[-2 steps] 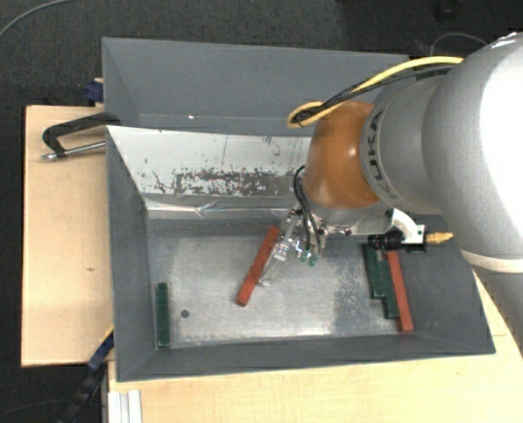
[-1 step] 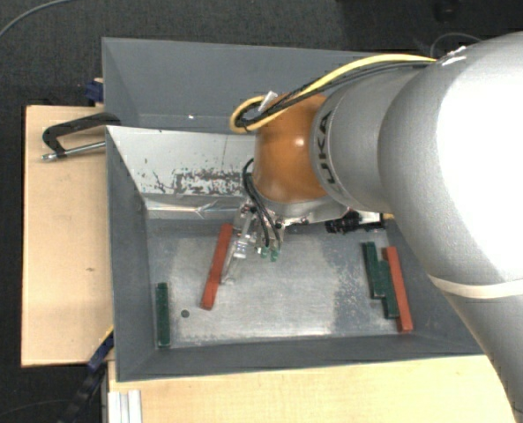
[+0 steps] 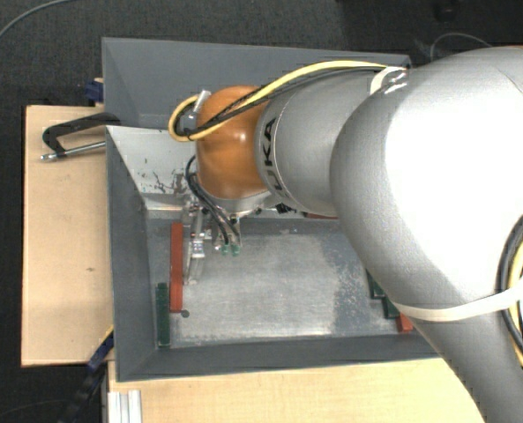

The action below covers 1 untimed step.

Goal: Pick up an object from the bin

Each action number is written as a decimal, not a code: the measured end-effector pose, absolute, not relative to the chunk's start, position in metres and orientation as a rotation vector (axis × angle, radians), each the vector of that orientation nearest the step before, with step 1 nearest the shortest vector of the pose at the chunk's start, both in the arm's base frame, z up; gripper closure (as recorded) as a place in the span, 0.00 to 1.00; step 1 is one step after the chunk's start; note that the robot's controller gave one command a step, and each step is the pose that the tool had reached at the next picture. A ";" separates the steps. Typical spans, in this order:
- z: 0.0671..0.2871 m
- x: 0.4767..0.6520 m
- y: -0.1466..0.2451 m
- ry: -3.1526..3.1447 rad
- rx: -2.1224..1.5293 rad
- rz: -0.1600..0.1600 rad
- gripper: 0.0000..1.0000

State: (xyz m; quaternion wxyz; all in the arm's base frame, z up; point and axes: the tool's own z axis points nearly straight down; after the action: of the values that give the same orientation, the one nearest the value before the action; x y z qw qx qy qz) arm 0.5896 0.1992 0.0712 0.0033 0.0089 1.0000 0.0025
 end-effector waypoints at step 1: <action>0.071 0.556 0.170 3.024 -0.852 0.001 0.00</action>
Offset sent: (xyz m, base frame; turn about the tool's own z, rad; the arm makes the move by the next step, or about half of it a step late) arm -0.0339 -0.0297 -0.0012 -0.5676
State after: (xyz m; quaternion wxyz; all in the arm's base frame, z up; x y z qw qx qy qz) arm 0.5561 0.1697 0.0709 -0.0001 -0.2712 0.9625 0.0002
